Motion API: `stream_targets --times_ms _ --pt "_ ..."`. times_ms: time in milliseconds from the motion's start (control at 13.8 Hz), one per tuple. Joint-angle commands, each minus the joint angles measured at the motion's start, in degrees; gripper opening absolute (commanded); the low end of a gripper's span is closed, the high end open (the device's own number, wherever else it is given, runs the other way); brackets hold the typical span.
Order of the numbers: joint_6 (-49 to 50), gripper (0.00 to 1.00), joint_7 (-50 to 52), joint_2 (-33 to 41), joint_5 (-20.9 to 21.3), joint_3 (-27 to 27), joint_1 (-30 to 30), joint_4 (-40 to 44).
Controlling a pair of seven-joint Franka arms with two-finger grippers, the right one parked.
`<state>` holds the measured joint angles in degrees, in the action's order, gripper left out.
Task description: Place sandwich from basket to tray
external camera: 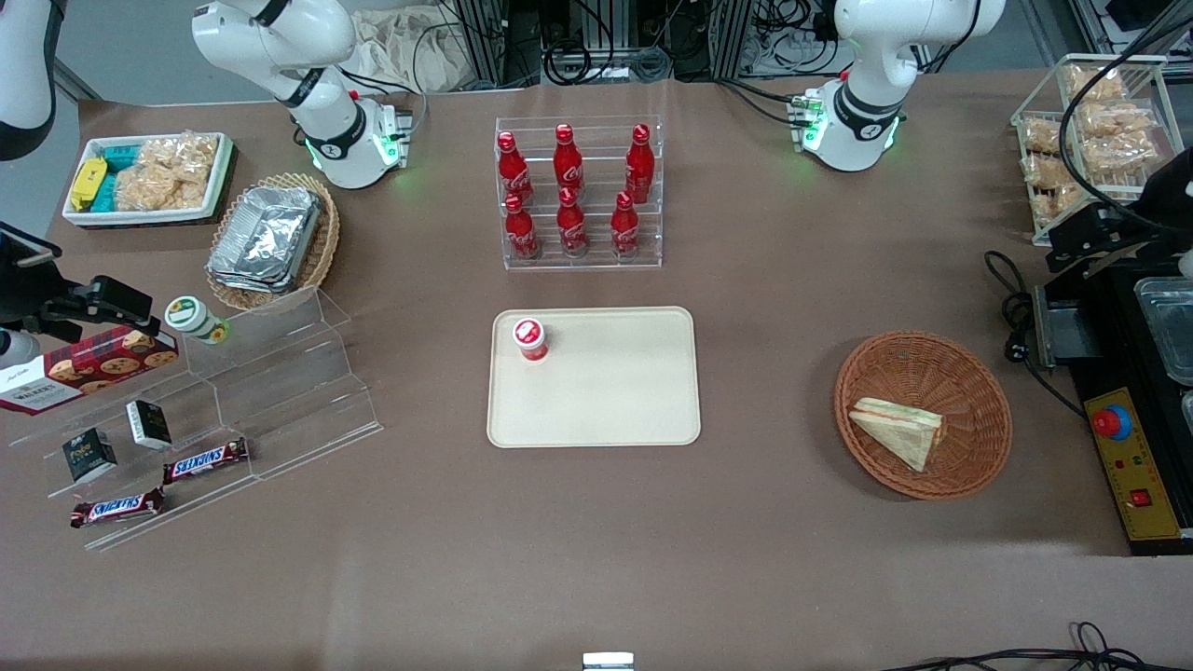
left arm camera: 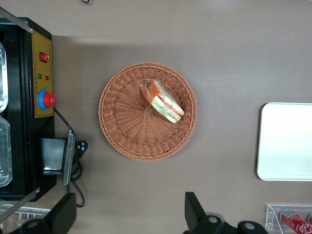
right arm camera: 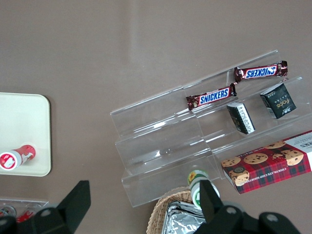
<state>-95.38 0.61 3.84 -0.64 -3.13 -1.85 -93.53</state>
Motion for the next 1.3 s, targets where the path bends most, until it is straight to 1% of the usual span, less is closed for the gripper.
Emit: stream_targets --times_ms 0,217,362,1232 --pt "0.4 1.00 -0.9 0.7 0.1 -0.7 -0.8 0.1" --pt "0.1 1.00 0.2 0.5 0.1 -0.5 -0.9 0.5" --pt "-0.2 1.00 -0.3 0.8 -1.0 -0.7 -0.7 0.5" --pt "-0.2 1.00 0.2 0.7 -0.7 -0.6 -0.7 0.1"
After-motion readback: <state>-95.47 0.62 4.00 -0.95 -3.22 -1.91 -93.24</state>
